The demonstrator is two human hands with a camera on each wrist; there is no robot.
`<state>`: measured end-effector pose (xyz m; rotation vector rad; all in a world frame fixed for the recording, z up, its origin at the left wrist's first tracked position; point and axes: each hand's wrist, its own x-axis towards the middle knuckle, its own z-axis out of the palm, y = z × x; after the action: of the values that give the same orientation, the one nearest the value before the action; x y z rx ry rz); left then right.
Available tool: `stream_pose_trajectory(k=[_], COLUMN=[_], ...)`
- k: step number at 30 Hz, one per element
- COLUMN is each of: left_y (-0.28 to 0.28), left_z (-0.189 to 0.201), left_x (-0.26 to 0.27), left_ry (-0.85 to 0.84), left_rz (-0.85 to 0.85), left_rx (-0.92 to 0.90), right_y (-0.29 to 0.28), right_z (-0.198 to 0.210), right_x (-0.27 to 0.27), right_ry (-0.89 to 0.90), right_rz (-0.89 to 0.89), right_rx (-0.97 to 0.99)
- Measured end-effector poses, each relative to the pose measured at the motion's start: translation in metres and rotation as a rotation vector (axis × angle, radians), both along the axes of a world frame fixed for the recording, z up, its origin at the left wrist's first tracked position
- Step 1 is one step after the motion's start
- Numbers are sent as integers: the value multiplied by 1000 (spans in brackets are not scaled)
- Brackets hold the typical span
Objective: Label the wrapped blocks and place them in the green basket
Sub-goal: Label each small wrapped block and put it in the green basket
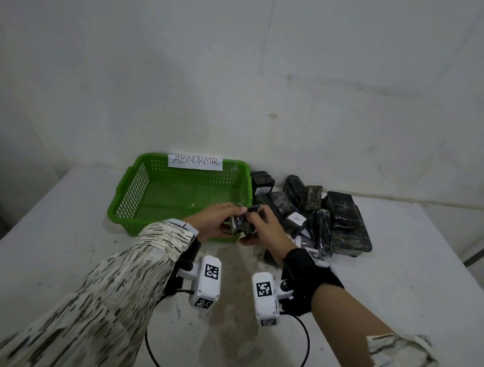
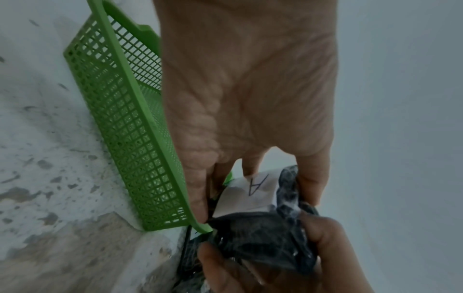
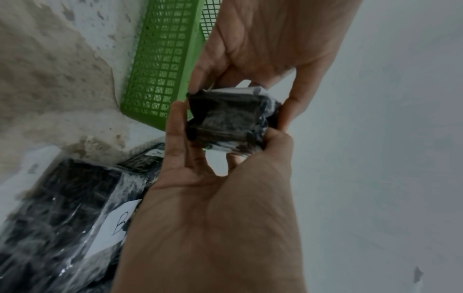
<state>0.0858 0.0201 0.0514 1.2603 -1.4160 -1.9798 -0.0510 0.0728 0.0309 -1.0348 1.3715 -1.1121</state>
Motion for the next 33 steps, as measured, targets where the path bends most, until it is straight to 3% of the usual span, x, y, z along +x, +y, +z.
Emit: stream_pose_trajectory(k=[9,14,20,26,30,33], left_y=[9,12,17,23,23,18], left_z=[2,9,11,13,17,14], left_x=[1,-11,-15,-22,-25,-23], left_ry=[0,-52,-199,-108,-75,-111], left_rz=[23,160,55,113,158,180], left_rx=[-47,-96,-95,-97,-106,-129], right_y=[3,3,2,-1,-8,-15], right_z=[8,7,9,12,7,7], right_x=[-8,-16,-35,-48,-45,-37], right_ry=[-36,-81,130,10,184,127], right_rz=[79,185,189,147,207,161], right_rx=[86,116,112,296,216,183])
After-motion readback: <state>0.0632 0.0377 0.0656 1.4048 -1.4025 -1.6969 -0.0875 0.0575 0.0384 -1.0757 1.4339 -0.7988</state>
